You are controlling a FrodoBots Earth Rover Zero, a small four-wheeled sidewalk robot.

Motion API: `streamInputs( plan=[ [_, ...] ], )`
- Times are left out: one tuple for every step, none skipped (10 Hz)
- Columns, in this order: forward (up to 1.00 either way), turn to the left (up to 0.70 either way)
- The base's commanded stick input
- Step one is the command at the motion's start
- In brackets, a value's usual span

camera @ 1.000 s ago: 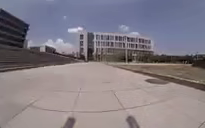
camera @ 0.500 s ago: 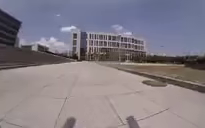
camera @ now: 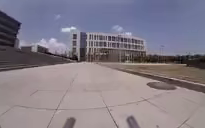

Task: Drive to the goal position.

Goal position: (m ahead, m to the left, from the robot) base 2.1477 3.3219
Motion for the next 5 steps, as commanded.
streamInputs(
  plan=[
    [0.70, 0.00],
    [0.70, 0.00],
    [0.70, 0.00],
    [0.70, 0.00],
    [0.70, 0.22]
  ],
)
